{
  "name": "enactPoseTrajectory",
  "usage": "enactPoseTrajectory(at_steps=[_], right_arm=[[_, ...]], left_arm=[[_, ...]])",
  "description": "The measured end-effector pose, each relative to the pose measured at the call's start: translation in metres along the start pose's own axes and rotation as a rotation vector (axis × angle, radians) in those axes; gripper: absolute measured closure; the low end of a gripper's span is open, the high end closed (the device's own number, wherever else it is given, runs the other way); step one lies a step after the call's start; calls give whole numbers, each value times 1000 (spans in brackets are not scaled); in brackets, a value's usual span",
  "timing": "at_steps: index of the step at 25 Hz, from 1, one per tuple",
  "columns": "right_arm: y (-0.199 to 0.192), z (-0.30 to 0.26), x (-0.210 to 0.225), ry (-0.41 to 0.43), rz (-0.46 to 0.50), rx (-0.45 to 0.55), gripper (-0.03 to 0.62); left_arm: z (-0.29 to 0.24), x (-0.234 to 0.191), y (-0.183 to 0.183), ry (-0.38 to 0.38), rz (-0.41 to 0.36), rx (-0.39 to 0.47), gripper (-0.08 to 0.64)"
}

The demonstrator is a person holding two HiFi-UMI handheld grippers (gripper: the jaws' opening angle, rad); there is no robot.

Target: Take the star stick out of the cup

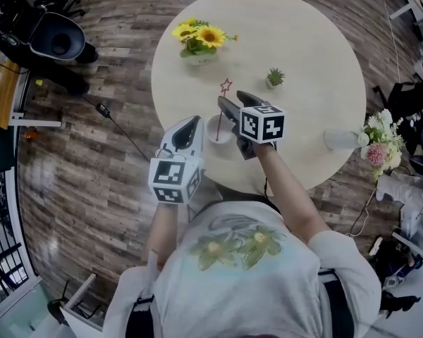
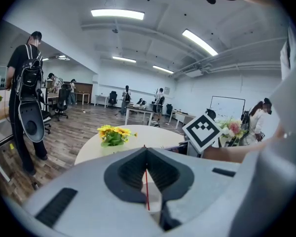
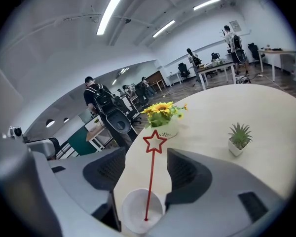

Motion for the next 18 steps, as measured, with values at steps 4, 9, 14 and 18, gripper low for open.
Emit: enactPoseTrajectory(at_steps=[4, 9, 14, 18], right_arm=[[-1, -11, 1, -8, 11, -17, 325], [0, -25, 1, -6, 25, -35, 325], [1, -32, 2, -9, 31, -47, 325], [2, -39, 3, -5, 31, -59, 325]], left_arm=[[-2, -6, 0, 4, 4, -3, 557], [-5, -11, 1, 5, 6, -6, 557], [-4, -15, 0, 12, 11, -10, 557], [-7, -18, 1, 14, 14, -12, 557]])
Point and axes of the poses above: the fingertips, and each gripper's own axes: z backward along the fingers, x to its right, y out of its top, the point moved 4 cm from there along z, backward along the fingers, and after that the axes turned 15 degrees about -y, right-handed, at the moved point
